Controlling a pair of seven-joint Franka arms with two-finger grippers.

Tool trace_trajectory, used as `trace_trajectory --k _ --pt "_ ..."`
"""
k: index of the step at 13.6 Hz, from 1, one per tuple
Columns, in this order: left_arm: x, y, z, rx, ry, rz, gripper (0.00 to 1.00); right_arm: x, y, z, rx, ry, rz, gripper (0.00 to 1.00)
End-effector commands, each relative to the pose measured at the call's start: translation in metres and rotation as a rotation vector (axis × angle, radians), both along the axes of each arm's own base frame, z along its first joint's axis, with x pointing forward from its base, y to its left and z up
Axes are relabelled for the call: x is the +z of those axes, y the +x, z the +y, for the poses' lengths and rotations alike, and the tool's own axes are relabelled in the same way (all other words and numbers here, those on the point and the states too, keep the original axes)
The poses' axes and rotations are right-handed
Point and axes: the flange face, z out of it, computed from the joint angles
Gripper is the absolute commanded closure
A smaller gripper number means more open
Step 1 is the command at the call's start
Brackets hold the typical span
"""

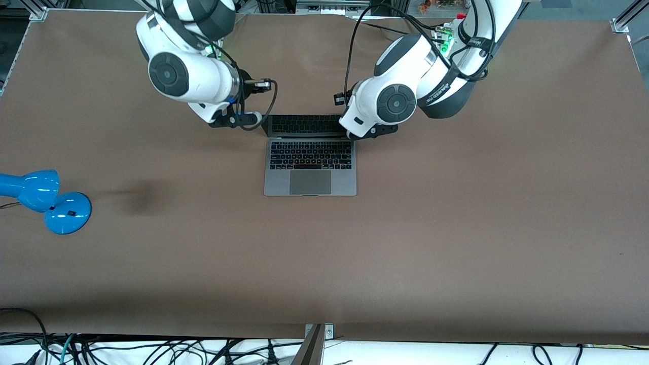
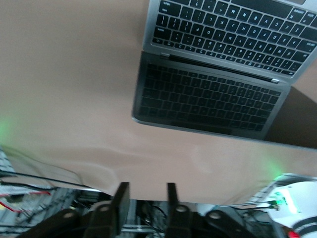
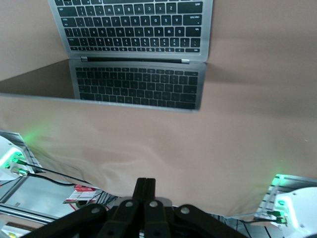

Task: Close laptop with both arms from behind
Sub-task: 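Lower both grippers behind the screen and press against its back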

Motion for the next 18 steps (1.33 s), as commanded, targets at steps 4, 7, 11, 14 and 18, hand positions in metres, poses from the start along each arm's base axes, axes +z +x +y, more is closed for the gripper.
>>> trace_trajectory --k 4,7,11,14,18 --pt "-0.015 0.004 -0.009 0.096 0.024 0.047 1.00 -0.039 0.014 0.004 -0.039 0.026 0.033 1.00" --pt "-0.019 0.010 -0.005 0.109 0.025 0.046 1.00 -0.056 0.018 0.008 -0.046 0.030 0.026 1.00" --pt "-0.041 0.022 -0.002 0.122 0.028 0.030 1.00 -0.059 0.025 0.007 -0.058 0.044 -0.004 1.00" --pt "-0.060 0.032 -0.002 0.138 0.029 0.000 1.00 -0.062 0.028 0.007 -0.058 0.051 -0.012 1.00" --pt "-0.070 0.037 0.000 0.133 0.037 -0.006 1.00 -0.062 0.018 0.013 -0.042 0.036 0.021 1.00"
